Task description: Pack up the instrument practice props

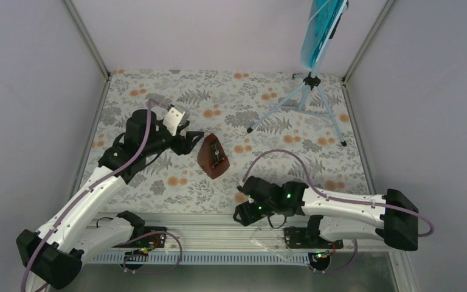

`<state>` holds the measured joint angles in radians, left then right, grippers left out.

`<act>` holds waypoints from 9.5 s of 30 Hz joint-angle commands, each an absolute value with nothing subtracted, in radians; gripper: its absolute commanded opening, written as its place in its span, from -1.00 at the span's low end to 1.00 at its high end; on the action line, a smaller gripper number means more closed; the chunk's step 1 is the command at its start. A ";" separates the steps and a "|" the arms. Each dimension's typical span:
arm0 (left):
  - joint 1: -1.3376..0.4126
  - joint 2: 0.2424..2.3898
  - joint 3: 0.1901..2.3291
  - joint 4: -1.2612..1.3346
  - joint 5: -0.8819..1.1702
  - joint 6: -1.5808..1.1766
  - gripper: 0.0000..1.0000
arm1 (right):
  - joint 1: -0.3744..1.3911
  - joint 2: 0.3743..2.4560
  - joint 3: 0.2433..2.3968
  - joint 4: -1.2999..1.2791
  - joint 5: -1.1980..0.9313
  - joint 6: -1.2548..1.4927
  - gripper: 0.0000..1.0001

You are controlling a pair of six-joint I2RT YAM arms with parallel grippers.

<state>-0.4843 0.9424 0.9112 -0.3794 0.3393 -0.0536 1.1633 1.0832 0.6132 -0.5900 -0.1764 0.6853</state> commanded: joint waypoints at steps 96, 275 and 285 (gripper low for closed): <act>-1.372 1.925 0.834 0.468 0.577 -0.807 -0.21 | 0.575 1.010 0.811 -0.317 0.064 0.678 0.56; -0.351 1.354 0.911 -0.250 0.756 -0.117 0.05 | 1.111 1.289 0.456 0.838 0.421 0.005 -0.01; -0.351 1.358 0.910 -0.264 0.755 -0.104 -0.04 | 1.111 1.419 0.482 0.916 0.404 -0.009 -0.02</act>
<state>-0.3553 1.3426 0.9245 -0.2523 0.7551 -0.1299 1.0996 1.3911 0.4564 0.8165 0.3889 0.0109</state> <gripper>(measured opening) 0.483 0.558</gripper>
